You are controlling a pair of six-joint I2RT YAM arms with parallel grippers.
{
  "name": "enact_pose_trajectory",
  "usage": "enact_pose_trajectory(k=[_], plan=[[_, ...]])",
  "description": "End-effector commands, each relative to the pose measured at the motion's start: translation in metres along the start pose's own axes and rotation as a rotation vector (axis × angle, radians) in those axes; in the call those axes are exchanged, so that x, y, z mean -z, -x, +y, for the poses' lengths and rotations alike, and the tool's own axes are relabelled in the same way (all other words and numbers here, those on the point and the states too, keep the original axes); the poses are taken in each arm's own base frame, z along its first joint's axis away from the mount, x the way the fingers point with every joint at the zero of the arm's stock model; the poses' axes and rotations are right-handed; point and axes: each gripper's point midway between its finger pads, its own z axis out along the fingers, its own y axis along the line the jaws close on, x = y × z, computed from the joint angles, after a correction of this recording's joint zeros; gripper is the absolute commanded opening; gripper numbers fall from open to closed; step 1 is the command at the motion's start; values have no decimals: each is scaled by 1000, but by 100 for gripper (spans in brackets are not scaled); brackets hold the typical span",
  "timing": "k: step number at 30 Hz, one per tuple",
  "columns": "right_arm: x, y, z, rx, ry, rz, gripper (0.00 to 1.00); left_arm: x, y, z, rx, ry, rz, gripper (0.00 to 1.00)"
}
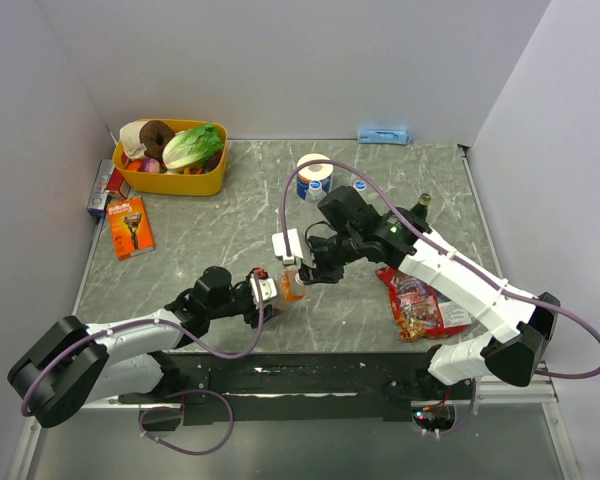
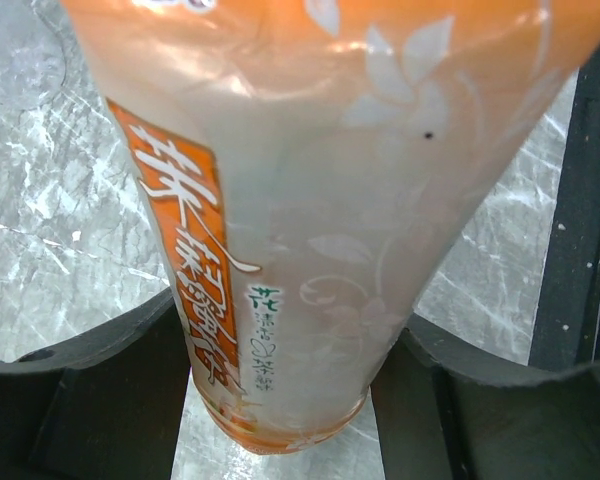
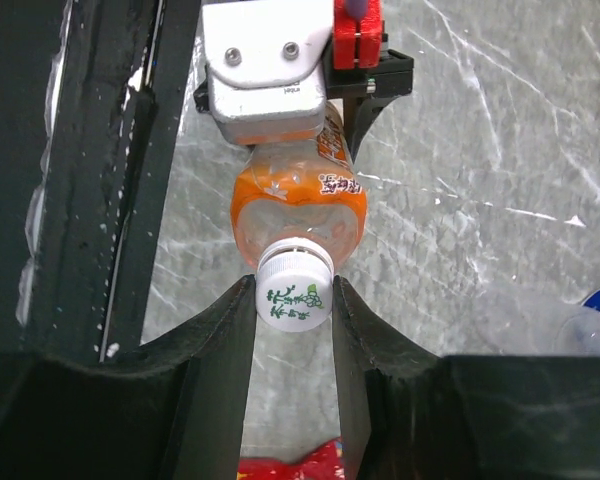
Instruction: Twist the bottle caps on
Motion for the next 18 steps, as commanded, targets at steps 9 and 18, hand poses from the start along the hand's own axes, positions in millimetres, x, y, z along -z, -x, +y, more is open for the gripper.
enact_pose_trajectory(k=[9,18], plan=[[1,7,-12,-182,-98,-31,27,3,82,18,-7,59,-270,1],[-1,1,-11,-453,-98,-4,25,7,89,31,-20,131,-285,1]])
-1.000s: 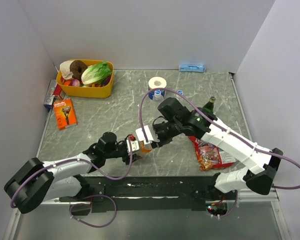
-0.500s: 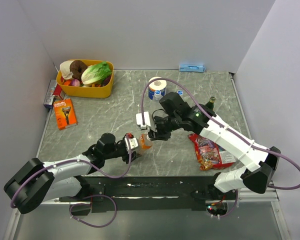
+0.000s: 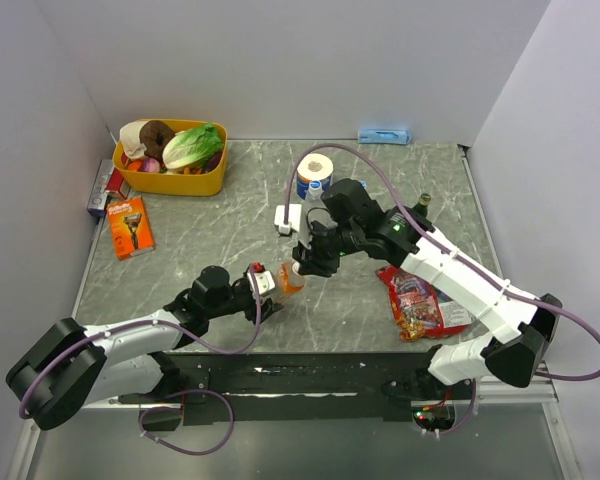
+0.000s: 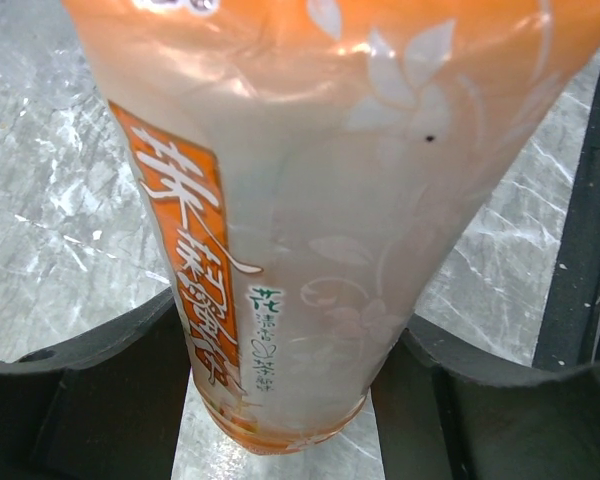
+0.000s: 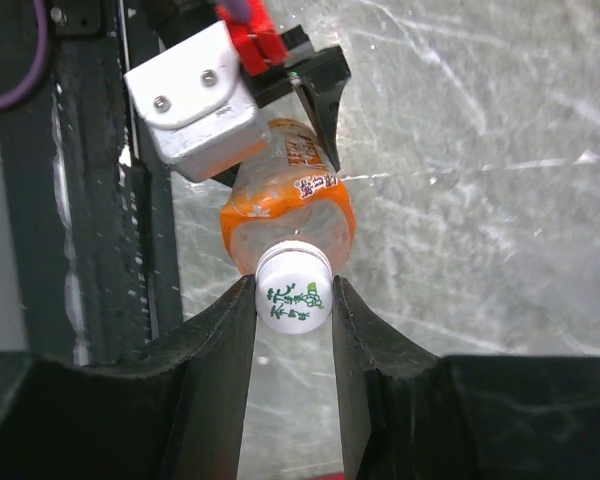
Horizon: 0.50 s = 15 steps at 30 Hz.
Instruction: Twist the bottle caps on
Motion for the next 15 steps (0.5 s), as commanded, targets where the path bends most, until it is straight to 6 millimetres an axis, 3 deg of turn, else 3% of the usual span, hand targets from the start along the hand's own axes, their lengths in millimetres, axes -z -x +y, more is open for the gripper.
enact_pose_trajectory(k=[1,6,15], plan=[[-3,-12,4,-227,17,52,25,2,78,19,-78,70,-247,1],[1,-18,-10,-442,-3,57,23,4,78,23,-90,98,-242,1],[-1,-18,-16,-551,-31,56,20,7,83,27,-59,122,-251,1]])
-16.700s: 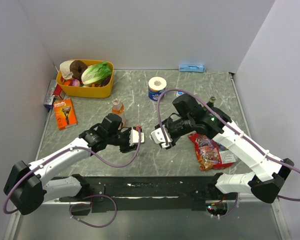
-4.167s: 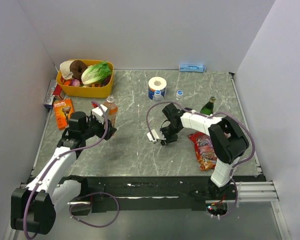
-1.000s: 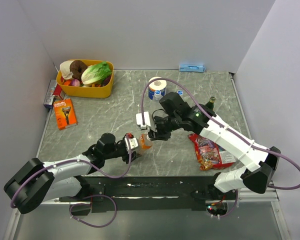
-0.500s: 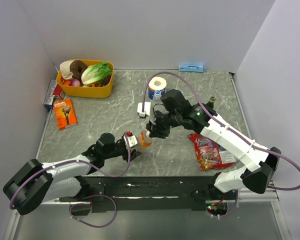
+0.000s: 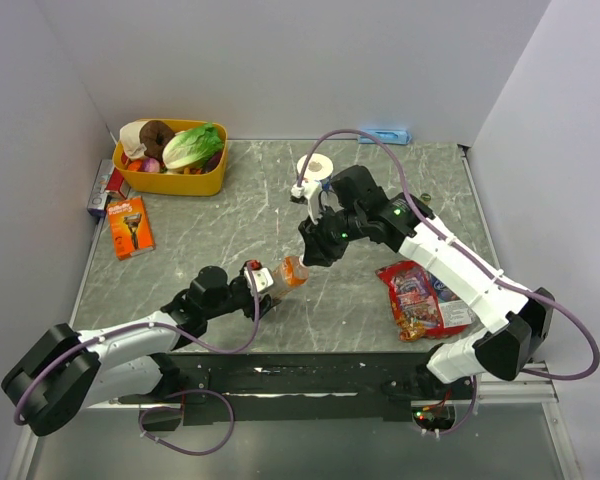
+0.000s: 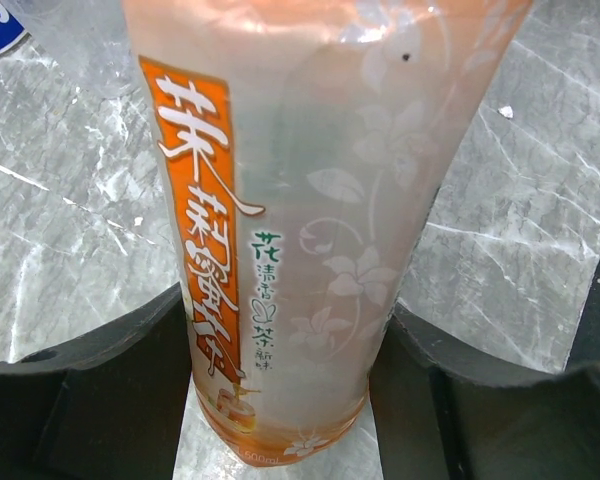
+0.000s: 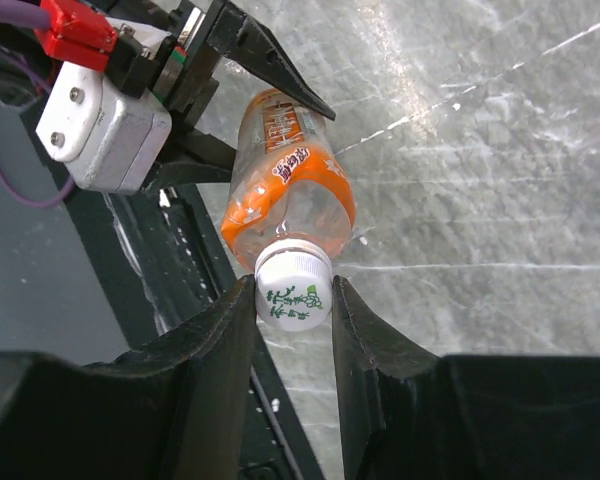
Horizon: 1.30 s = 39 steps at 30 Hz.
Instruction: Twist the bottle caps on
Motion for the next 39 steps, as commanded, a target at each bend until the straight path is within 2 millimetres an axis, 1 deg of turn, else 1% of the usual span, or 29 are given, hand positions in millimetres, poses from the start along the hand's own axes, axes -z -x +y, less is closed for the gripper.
enact_pose_trajectory(k=[1,5,6,7,8,9,10,11,14,17,18,20,21,25,27,28,30,31,33,34,35,36,37,39], plan=[[-4,-3,7,-106,15,34,19,1,81,12,-39,34,-262,1],[-4,4,-1,-146,-23,34,15,-1,81,13,-24,38,-261,1],[-2,9,-2,-161,-36,25,13,-1,79,12,-30,39,-259,1],[-2,10,-4,-176,-46,25,10,-2,80,12,-35,37,-264,1],[-3,9,-9,-196,-69,39,10,-2,78,12,-42,36,-261,1],[-1,15,-9,-206,-80,27,9,-2,78,12,-48,36,-264,1],[-1,16,-11,-238,-95,27,5,-3,79,13,-49,41,-266,1],[0,17,-17,-256,-131,33,3,-3,79,13,-52,44,-269,1],[0,15,-25,-343,-199,48,0,-4,82,16,-47,62,-279,1],[0,18,-24,-400,-200,53,0,-7,84,17,-38,70,-286,1],[0,22,-21,-412,-187,43,0,-8,83,16,-39,69,-288,1],[-2,24,-16,-427,-164,46,0,-9,80,16,-42,77,-285,1],[-1,26,-14,-436,-163,41,0,-8,83,17,-49,83,-297,1],[-2,29,-12,-438,-154,35,1,-9,76,17,-50,92,-288,1],[-2,30,-13,-427,-150,30,4,-9,70,16,-50,91,-280,1],[-2,31,-12,-419,-146,28,11,-10,70,16,-52,91,-279,1],[-1,32,-11,-377,-131,15,21,-10,66,14,-50,81,-269,1],[0,33,-10,-355,-120,9,30,-10,62,12,-49,73,-259,1],[4,38,-8,-295,-99,-10,37,-11,59,10,-43,65,-245,1],[5,39,-7,-272,-93,-15,44,-12,56,8,-43,56,-238,1],[8,41,-7,-255,-89,-25,47,-12,54,8,-42,52,-229,1],[12,46,-6,-226,-86,-38,49,-12,52,7,-43,47,-223,1],[14,50,-5,-210,-87,-47,55,-13,50,5,-40,37,-216,1],[23,63,-4,-169,-81,-85,59,-15,47,3,-41,24,-197,1]])
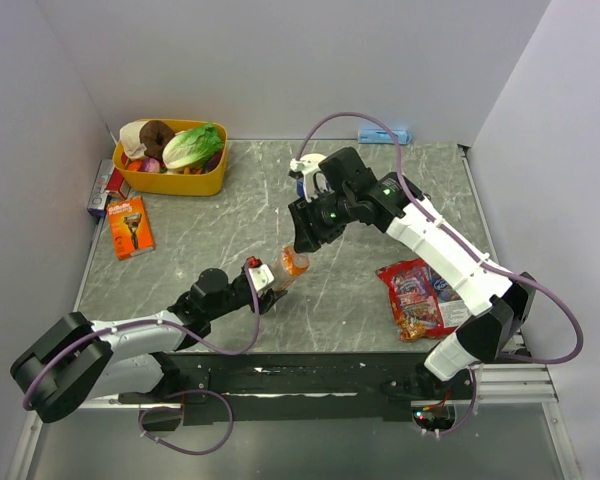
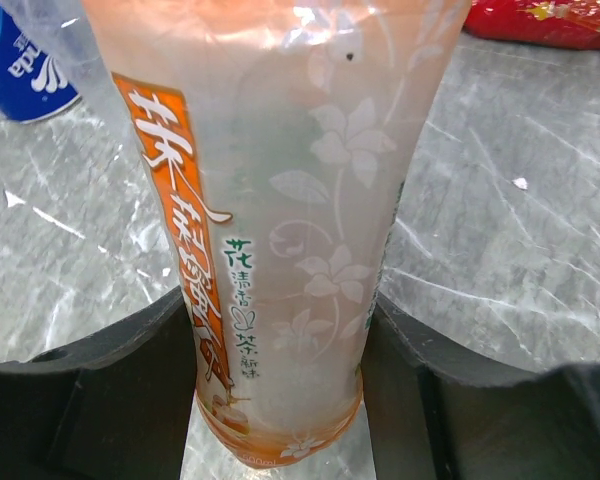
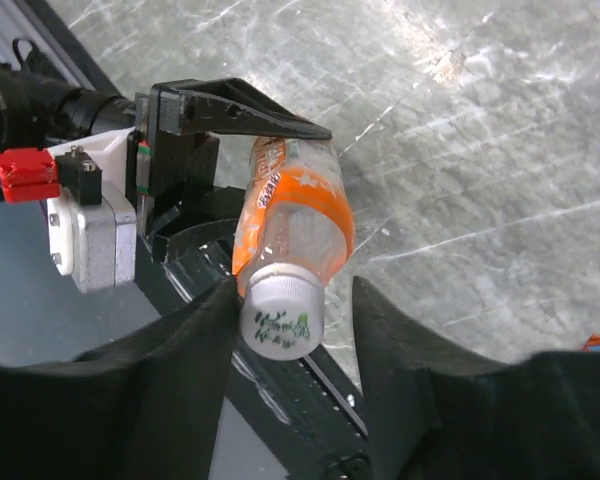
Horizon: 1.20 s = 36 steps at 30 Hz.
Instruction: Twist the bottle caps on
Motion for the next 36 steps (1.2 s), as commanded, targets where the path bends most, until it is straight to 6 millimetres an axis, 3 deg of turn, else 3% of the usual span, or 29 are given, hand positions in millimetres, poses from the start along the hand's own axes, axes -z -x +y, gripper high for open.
enact_pose_trajectory(k=[1,3,8,10,11,13,14,18,20,36], plan=[[28,35,19,134,57,-129,61,-6,24,-5,-34,-45,-82,1],[37,47,22,193,53,-168,64,-7,23,-9,-32,-65,-72,1],[56,62,22,293,30,-232,80,-9,17,-14,-19,-95,-49,1],[63,63,25,421,61,-246,84,-8,18,-17,-23,-116,-48,1],[71,52,37,474,171,-252,84,-7,19,-18,-34,-123,-49,1],[79,34,44,740,268,-283,79,-3,20,-22,-52,-149,-47,1],[82,13,43,912,285,-293,79,-1,20,-23,-83,-158,-48,1],[84,-26,40,1192,304,-267,80,9,20,-32,-154,-212,-58,1],[84,-35,40,1288,317,-257,80,14,20,-38,-171,-246,-57,1],[67,-66,69,1528,454,-228,66,17,34,-40,-198,-283,-51,1]])
